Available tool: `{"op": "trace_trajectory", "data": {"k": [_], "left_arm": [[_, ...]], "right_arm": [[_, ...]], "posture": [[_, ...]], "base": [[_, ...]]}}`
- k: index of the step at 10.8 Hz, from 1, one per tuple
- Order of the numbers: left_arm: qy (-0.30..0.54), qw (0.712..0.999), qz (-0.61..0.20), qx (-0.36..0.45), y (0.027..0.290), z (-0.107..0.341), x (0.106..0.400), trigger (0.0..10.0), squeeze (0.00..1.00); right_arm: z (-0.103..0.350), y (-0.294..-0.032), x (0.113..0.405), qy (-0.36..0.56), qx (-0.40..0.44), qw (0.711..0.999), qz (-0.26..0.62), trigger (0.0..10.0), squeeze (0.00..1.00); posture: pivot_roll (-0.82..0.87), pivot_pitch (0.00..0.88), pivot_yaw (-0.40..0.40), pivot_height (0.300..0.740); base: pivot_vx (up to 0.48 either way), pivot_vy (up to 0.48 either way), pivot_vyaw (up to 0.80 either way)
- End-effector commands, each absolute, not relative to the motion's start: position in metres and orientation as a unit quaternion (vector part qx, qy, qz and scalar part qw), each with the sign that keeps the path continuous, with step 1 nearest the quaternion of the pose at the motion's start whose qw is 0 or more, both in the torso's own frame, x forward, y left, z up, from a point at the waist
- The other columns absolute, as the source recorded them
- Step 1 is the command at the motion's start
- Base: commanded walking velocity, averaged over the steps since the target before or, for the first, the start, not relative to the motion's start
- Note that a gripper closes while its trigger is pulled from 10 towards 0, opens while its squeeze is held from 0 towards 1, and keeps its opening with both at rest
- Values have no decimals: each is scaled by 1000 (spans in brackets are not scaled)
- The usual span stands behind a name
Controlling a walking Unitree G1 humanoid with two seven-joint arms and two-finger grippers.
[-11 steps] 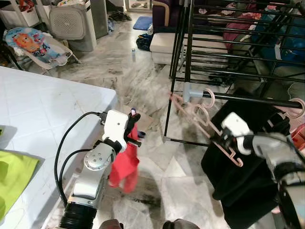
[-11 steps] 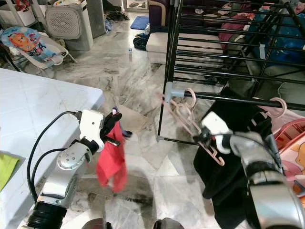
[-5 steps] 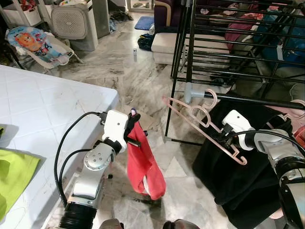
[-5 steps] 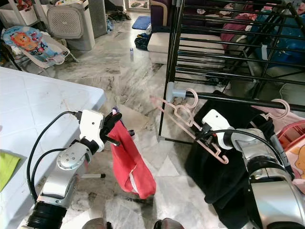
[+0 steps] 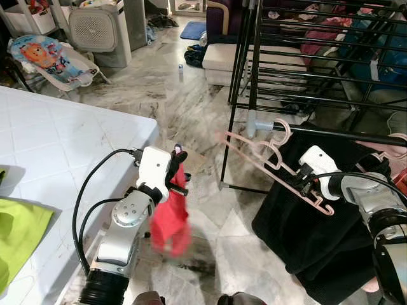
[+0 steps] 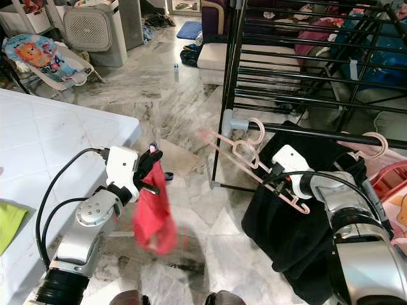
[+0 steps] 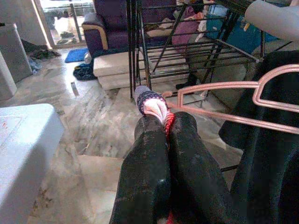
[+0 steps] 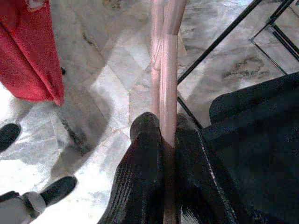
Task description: Hang hanger
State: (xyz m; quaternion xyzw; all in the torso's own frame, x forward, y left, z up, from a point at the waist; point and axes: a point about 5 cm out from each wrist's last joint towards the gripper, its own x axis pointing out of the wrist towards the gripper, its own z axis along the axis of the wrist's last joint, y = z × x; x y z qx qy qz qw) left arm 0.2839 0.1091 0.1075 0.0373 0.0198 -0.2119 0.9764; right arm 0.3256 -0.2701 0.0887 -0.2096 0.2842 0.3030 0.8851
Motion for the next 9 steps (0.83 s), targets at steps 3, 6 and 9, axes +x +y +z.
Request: {"op": "trace_trajectory", "data": {"k": [3,6,9], "left_arm": [[2,978,-205,43,111,117,292,10000,0],[-5,981,-193,32,116,125,301,10000,0],[-16,985,-171,32,122,133,302,10000,0]], "right_arm": [[88,-263,338,245,-118,949,159,0,0],[87,-220,337,142,59,988,16,0,0],[102,-201,312,35,53,992,-106,0,0]], "posture": [[10,0,-24,740],[23,0,-13,740],[17,0,-4,740]], "base": [[0,0,0],[0,0,0],[0,0,0]]}}
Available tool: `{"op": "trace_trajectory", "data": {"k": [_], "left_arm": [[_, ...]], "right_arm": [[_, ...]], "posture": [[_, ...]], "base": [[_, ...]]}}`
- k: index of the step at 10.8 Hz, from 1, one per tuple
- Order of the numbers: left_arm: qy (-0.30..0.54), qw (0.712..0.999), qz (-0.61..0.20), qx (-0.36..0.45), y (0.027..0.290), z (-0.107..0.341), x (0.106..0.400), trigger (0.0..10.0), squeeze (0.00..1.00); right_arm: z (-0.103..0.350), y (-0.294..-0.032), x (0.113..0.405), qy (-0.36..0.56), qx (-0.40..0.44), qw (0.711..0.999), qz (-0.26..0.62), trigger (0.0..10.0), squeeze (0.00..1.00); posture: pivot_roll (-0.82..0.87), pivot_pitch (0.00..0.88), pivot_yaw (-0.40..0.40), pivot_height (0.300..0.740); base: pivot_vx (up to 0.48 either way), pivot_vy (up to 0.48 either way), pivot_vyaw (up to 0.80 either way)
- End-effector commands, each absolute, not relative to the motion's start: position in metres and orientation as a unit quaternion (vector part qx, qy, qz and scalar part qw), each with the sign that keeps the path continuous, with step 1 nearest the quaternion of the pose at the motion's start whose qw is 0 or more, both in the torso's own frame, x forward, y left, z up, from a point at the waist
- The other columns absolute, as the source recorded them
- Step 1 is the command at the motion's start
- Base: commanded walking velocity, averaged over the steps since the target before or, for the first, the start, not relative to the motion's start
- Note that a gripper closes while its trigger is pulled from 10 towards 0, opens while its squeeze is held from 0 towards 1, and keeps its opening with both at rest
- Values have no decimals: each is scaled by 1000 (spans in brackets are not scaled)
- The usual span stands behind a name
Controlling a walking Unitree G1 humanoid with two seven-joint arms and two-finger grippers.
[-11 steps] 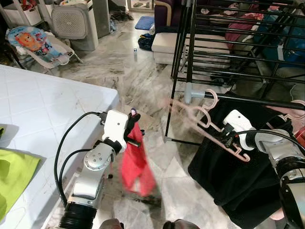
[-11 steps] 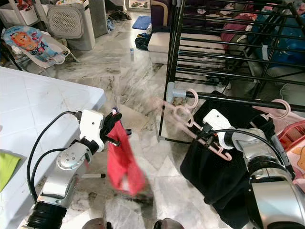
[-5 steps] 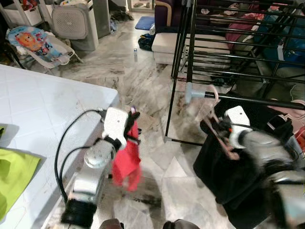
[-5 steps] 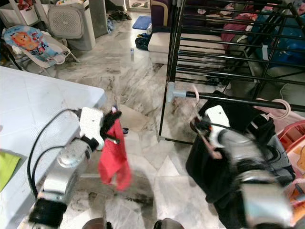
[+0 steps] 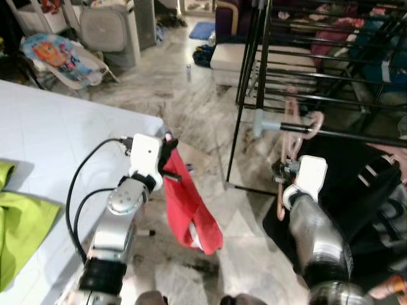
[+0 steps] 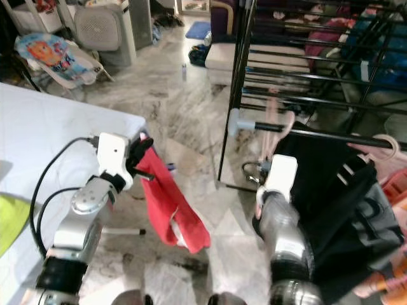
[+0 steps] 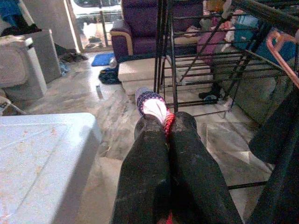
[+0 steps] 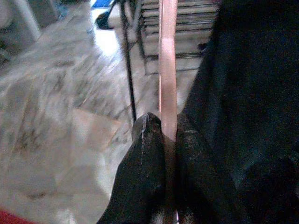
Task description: Hang hanger
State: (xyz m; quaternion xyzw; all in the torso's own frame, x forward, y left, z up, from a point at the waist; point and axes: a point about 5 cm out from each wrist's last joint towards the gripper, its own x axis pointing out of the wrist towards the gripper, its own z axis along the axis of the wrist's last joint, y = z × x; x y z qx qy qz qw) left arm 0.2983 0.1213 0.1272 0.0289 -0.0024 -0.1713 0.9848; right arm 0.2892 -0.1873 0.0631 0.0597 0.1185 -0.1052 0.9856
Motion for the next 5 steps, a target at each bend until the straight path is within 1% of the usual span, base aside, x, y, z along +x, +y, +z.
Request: {"op": "trace_trajectory", "data": {"k": [1,2,3,4,5], "left_arm": [[-27,984,-172,30,121,142,296,10000,0],[-40,982,-180,42,118,152,291,10000,0],[-51,979,-192,46,116,161,284,10000,0],[-51,979,-190,51,119,161,283,10000,0],[-41,982,-175,54,125,158,282,10000,0]], "right_arm": [[103,-188,289,22,35,992,-119,0,0],[98,-186,281,50,31,992,-110,0,0],[88,-198,272,94,35,988,-121,0,0],[81,-203,264,120,31,985,-121,0,0],[83,-206,251,115,11,987,-113,0,0]], "posture": [[9,0,3,740],[5,0,3,740],[15,0,-6,740],[18,0,-12,740],[5,0,-13,740]], "base": [[0,0,0],[0,0,0],[0,0,0],[0,0,0],[0,0,0]]}}
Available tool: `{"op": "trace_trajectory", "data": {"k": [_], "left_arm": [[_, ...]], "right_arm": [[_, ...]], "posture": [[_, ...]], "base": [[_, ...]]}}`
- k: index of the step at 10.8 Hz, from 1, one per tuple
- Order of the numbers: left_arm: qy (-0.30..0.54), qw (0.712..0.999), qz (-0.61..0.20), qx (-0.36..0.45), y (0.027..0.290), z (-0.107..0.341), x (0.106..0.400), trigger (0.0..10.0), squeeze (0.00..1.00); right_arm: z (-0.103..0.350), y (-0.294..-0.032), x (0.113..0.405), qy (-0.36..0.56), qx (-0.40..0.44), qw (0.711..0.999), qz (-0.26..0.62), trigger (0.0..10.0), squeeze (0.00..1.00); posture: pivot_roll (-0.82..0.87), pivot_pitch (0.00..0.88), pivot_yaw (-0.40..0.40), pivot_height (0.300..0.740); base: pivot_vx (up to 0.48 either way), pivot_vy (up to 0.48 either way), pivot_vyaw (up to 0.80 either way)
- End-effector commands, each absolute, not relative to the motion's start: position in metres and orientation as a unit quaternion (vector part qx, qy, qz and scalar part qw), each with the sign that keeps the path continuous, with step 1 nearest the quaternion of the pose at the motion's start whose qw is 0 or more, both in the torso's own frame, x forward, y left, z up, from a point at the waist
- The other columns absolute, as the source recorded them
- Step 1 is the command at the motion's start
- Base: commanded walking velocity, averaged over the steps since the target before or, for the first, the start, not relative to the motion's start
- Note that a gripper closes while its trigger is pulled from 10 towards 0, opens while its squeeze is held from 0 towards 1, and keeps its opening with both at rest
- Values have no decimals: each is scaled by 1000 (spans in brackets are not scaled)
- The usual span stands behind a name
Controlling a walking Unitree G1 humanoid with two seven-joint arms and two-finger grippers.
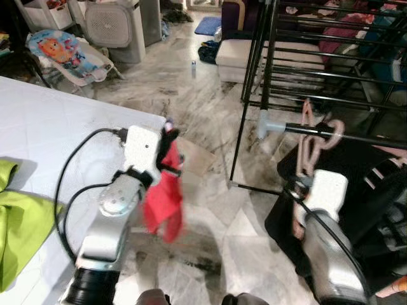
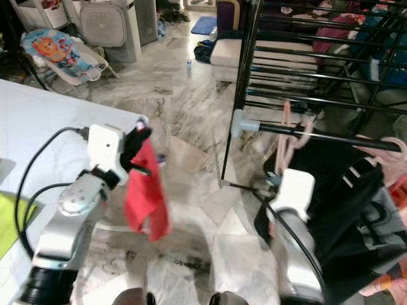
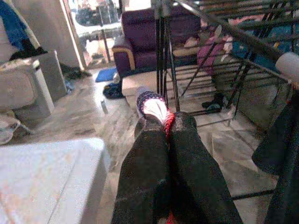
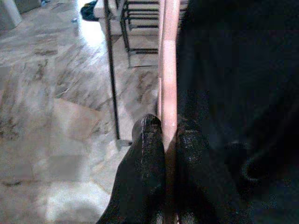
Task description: Hang hanger
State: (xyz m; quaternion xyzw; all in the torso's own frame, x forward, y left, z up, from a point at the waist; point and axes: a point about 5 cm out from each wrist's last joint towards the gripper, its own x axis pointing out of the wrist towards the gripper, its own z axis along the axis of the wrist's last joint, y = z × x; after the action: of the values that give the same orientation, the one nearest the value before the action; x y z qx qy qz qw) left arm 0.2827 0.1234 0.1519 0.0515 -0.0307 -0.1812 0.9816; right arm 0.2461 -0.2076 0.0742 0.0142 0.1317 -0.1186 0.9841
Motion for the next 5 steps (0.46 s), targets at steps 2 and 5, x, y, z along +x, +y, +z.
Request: {"op": "trace_trajectory", "data": {"k": [2,5], "left_arm": [[-19,982,-181,57,123,146,278,10000,0],[-20,977,-203,58,111,145,281,10000,0]], "right_arm": [[102,-203,239,41,-37,995,-84,0,0],[86,-205,226,87,-36,993,-77,0,0]], "posture": [[-20,0,-2,740],[-22,0,-2,740]], "base": [[0,0,0],[0,0,0]]}}
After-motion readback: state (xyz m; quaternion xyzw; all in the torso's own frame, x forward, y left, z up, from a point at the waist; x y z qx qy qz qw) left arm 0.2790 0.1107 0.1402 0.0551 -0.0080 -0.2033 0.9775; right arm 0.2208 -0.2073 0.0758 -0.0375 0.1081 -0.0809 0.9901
